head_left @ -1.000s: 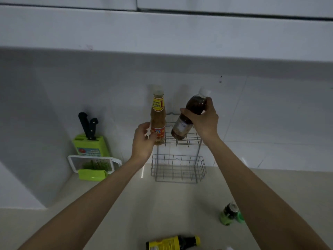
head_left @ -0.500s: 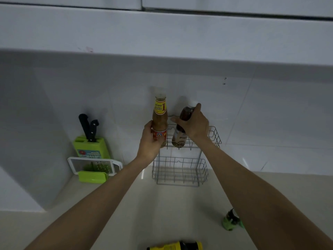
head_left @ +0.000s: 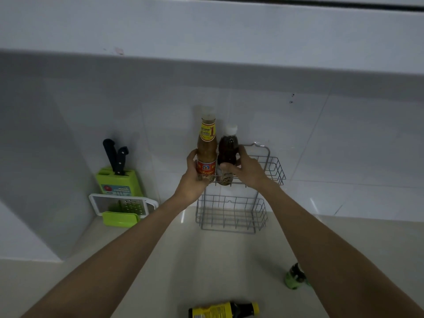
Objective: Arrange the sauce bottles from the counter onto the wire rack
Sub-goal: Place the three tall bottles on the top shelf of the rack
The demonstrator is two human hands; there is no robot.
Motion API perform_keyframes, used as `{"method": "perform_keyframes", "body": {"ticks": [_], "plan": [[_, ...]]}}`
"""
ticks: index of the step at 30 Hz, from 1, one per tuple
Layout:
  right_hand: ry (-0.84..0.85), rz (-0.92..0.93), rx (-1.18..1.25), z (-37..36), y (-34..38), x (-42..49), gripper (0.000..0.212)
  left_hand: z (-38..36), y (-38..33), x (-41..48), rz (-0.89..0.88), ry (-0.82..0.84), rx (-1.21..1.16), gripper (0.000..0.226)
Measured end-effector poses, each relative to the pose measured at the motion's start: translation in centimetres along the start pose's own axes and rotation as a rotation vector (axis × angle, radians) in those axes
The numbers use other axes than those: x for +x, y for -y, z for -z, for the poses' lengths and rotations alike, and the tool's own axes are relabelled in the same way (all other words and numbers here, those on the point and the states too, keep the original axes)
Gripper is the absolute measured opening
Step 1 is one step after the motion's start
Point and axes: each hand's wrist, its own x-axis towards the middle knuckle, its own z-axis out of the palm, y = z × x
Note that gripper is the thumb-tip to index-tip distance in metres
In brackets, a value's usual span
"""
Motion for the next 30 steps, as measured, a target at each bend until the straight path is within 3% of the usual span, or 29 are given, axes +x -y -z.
{"method": "perform_keyframes", "body": {"ticks": [4, 7, 9, 12, 14, 15, 17, 19, 21, 25, 30], "plan": [[-0.079, -0.014, -0.027, -0.8, 0.1, 0.1, 0.074, 0.1, -0.1, 0.3, 0.012, 0.025, 0.054, 0.095], [-0.018, -0.036, -0.005, -0.3, 0.2, 0.0, 0.076, 0.3, -0.7, 0.0, -0.001, 0.079, 0.04, 0.098], [0.006, -0.024, 0.056, 0.2, 0.8, -0.6, 0.079, 0.2, -0.7, -1.1, -0.014, -0.005, 0.026, 0.097], [-0.23, 0.061, 0.078, -0.3, 0.9, -3.5, 0.068, -1.1, 2.2, -5.2, 0.032, -0.245, 0.15, 0.077], [-0.337, 0.09, 0.09, -1.3, 0.1, -6.3, 0.045, -2.0, 5.6, -8.9, 0.066, -0.085, 0.272, 0.054], [-0.272, 0.081, 0.064, -1.9, -0.7, -7.8, 0.034, -2.5, 7.3, -10.8, 0.106, 0.11, 0.331, 0.048], [0.099, 0.004, -0.036, -3.3, -2.9, -10.8, 0.027, -3.4, 10.2, -14.1, 0.179, 0.513, 0.462, 0.051], [0.535, -0.098, -0.166, -4.9, -5.0, -13.7, 0.037, -4.2, 12.4, -16.1, 0.163, 0.757, 0.59, 0.061], [0.805, -0.206, -0.304, -6.5, -6.7, -16.0, 0.052, -5.0, 13.8, -17.3, 0.107, 0.912, 0.745, 0.066], [0.959, -0.307, -0.462, -8.0, -8.6, -18.3, 0.065, -6.2, 14.7, -18.2, 0.023, 1.033, 0.982, 0.057], [0.888, -0.401, -0.395, -7.2, -9.9, -18.5, 0.073, -5.3, 14.5, -17.9, 0.124, 0.945, 0.761, 0.03]]}}
